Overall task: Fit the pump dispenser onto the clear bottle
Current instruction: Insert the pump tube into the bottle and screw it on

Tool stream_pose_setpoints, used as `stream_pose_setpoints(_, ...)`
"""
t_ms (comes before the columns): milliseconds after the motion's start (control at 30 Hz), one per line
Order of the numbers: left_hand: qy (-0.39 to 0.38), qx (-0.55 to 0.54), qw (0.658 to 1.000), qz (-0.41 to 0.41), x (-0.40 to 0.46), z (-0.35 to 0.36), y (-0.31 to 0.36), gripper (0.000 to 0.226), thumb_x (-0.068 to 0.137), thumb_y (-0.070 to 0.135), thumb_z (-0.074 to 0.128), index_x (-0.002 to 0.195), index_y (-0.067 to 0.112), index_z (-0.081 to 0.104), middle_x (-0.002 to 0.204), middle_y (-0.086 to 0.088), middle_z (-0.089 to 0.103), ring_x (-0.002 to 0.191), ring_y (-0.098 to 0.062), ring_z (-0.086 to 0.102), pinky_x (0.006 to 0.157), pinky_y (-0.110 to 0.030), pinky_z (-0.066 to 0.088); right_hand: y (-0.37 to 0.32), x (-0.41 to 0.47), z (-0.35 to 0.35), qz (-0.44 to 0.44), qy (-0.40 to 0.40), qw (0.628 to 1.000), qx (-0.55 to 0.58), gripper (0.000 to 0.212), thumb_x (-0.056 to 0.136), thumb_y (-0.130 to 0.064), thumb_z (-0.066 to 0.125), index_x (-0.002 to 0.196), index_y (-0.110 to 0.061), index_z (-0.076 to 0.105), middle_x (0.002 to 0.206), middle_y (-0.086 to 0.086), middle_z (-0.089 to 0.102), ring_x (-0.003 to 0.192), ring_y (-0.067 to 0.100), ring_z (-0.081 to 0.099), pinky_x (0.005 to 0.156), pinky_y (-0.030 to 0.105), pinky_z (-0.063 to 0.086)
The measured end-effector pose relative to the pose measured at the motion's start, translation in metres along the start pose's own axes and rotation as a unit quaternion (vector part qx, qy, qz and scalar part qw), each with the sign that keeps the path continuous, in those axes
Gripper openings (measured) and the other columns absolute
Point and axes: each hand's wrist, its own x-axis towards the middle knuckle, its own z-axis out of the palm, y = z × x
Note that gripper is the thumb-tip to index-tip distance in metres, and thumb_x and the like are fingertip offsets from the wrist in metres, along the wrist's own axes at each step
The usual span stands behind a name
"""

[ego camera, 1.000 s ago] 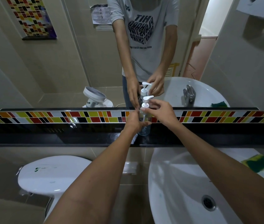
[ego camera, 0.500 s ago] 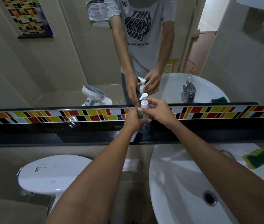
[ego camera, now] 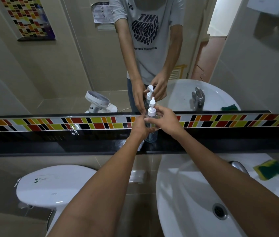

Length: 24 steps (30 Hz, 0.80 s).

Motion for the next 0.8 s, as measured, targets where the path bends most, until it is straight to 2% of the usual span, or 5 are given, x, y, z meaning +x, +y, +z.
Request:
stream_pose_setpoints(200,-0.01,0.053,0.999,-0.005,-0.005,0.0,-0.003,0.051,0.072,0.008,0.088,0.115,0.007,0.061,0.093,0.003,0.063,0.087,-0.015,0.062,0.075,-0.024,0.05,0.014,-0.011,-0.001,-0.02,0.129,0.991,0.024,0.043,0.079,-0.02,0.086,0.117,-0.005,0.071,0.109,0.007,0.077,0.102,0.017,0.072,0.096,0.039,0.059)
stream_pose_setpoints(367,-0.013,0.037,0.999,0.005,-0.004,-0.002,-0.002,0.047,0.083,-0.005,0.074,0.126,-0.001,0.056,0.107,-0.004,0.058,0.089,-0.012,0.055,0.052,-0.011,0.049,0.005,-0.005,0.002,-0.023,0.025,0.999,0.027,0.059,0.085,-0.014,0.08,0.14,-0.01,0.059,0.134,0.006,0.069,0.124,0.017,0.063,0.107,0.034,0.051)
stream_pose_setpoints(533,-0.003,0.049,0.999,0.005,-0.002,-0.001,-0.004,0.049,0.079,0.003,0.081,0.122,0.003,0.058,0.098,0.001,0.06,0.089,-0.016,0.06,0.061,-0.013,0.049,0.012,-0.007,0.003,-0.034,0.064,0.997,0.02,0.05,0.084,-0.022,0.081,0.132,-0.012,0.067,0.122,0.004,0.075,0.116,0.015,0.069,0.103,0.038,0.055)
stream_pose_setpoints(667,-0.008,0.052,0.999,0.002,0.0,0.0,-0.006,0.056,0.073,0.01,0.087,0.122,0.007,0.06,0.098,0.0,0.063,0.096,-0.021,0.064,0.085,-0.035,0.056,0.014,-0.005,-0.008,-0.033,0.094,0.994,0.036,0.035,0.083,-0.019,0.082,0.115,-0.007,0.074,0.104,0.006,0.079,0.1,0.016,0.075,0.096,0.041,0.059)
stream_pose_setpoints(800,-0.008,0.051,0.999,0.009,0.001,0.0,-0.006,0.052,0.074,0.006,0.086,0.118,0.006,0.059,0.084,0.007,0.059,0.083,-0.013,0.061,0.071,-0.025,0.052,0.007,0.004,-0.013,-0.042,0.017,0.999,0.02,0.053,0.085,-0.019,0.08,0.135,-0.012,0.064,0.124,0.004,0.074,0.115,0.013,0.07,0.104,0.036,0.055)
